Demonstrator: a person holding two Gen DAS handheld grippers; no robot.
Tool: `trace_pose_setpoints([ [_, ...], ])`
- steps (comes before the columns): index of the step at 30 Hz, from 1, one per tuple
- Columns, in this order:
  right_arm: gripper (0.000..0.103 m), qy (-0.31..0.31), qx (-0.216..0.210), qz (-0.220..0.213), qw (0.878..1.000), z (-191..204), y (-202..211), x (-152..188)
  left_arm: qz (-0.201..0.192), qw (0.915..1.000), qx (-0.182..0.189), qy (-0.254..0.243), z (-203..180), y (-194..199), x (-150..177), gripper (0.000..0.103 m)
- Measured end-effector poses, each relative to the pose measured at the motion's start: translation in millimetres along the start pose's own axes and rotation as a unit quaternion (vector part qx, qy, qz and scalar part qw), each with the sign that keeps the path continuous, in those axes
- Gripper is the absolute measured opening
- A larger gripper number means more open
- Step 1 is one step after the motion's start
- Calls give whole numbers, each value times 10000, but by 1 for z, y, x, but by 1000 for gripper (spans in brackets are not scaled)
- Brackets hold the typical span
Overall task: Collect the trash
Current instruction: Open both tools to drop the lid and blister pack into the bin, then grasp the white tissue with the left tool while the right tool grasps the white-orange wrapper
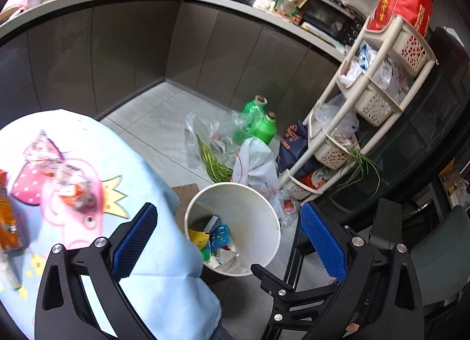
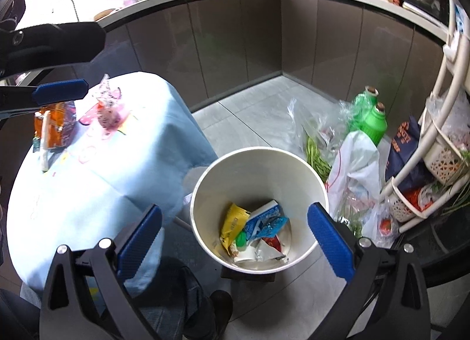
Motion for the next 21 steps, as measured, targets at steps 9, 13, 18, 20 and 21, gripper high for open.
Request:
trace_pose_setpoints([
  [9, 99, 479, -251, -138, 9984, 54, 17, -11, -278, 9985, -411, 211, 26, 57, 5, 94],
  [13, 99, 635, -427, -259, 9967, 80, 23, -16, -289, 9969, -606, 415, 48, 83, 22, 94],
  [18, 99, 1072, -762, -184, 9911, 131, 23, -15, -333, 9905, -1040, 830, 96, 119, 61, 94],
  [20, 100, 1174, -811, -153, 9896, 149, 19, -15, -312, 9859, -1216, 1107, 122, 134, 79, 94],
  [21, 100, 1195, -854, -132, 9891, 157, 17, -15, -301, 9836, -1280, 1234, 135, 141, 87, 94],
])
Point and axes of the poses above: each gripper's, at about its wrist camera, not at the fingertips, and y roughly against the way its jaws point, z to its left, x to its underside, the point moved 9 cm from there along -y, roughly the way its jaws point, and after that the axes turned 5 degrees about -y, right-handed, at the moved point
